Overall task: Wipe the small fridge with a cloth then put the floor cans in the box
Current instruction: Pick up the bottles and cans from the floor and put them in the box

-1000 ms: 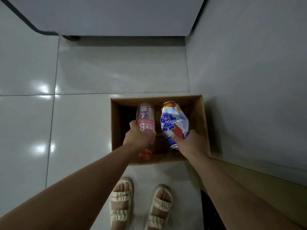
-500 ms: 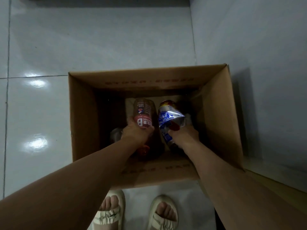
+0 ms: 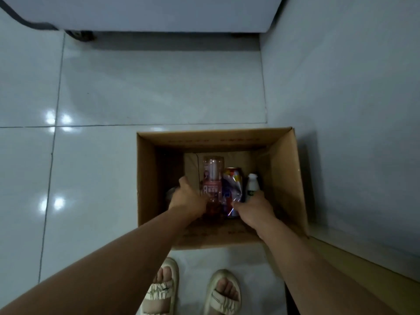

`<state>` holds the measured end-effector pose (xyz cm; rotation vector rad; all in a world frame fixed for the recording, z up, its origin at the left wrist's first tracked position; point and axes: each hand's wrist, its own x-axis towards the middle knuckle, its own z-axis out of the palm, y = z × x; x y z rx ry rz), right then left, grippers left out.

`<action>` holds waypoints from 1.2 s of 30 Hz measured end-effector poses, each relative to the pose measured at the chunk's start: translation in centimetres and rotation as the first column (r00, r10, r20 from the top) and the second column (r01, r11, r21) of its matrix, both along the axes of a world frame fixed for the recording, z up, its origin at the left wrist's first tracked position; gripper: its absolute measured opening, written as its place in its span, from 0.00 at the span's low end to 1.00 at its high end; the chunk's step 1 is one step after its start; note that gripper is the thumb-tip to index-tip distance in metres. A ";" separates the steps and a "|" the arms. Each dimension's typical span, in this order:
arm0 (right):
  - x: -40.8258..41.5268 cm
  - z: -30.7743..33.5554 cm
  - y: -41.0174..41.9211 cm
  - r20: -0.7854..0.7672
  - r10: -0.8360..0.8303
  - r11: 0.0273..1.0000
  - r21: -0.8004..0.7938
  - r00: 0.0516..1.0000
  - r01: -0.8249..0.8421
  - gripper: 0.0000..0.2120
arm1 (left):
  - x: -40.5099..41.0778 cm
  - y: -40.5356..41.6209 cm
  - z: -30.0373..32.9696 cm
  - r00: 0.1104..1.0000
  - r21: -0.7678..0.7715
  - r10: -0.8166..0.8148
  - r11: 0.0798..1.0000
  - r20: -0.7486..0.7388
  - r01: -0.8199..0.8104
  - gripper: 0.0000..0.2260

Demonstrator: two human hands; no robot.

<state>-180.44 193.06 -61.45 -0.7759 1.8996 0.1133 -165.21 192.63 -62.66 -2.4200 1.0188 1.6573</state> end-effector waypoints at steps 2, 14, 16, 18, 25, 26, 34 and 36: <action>0.5 3.5 0.2 -0.017 -0.014 1.000 -0.012 1.000 0.014 0.29 | 0.6 0.2 3.6 1.000 -0.018 -0.001 1.000 -0.022 0.001 0.35; 5.1 30.5 2.0 -0.087 0.154 0.965 -0.203 0.984 -0.169 0.29 | 6.7 1.1 30.4 0.997 -0.206 -0.038 0.978 -0.067 0.023 0.29; 5.6 34.0 2.5 -0.088 0.159 0.954 -0.243 0.983 -0.176 0.29 | 8.0 1.3 34.3 0.997 -0.239 -0.035 0.971 -0.068 0.018 0.28; 6.3 38.6 3.3 -0.088 0.151 0.937 -0.305 0.985 -0.171 0.29 | 9.6 1.9 39.2 0.998 -0.279 -0.020 0.960 -0.057 0.003 0.27; 8.3 48.9 6.3 -0.086 0.199 0.866 -0.451 0.976 -0.216 0.30 | 12.5 6.3 52.0 0.998 -0.411 0.050 0.909 -0.049 -0.066 0.28; 8.5 50.0 6.7 -0.080 0.221 0.858 -0.459 0.972 -0.232 0.31 | 12.5 7.2 53.4 0.996 -0.428 0.070 0.899 -0.063 -0.091 0.28; 10.6 58.1 9.8 -0.080 0.380 0.739 -0.573 0.922 -0.354 0.36 | 13.1 14.2 61.8 0.957 -0.483 0.248 0.827 -0.149 -0.290 0.27; 11.6 60.0 10.5 -0.092 0.417 0.705 -0.596 0.904 -0.385 0.37 | 13.7 15.8 63.5 0.945 -0.503 0.282 0.800 -0.168 -0.328 0.27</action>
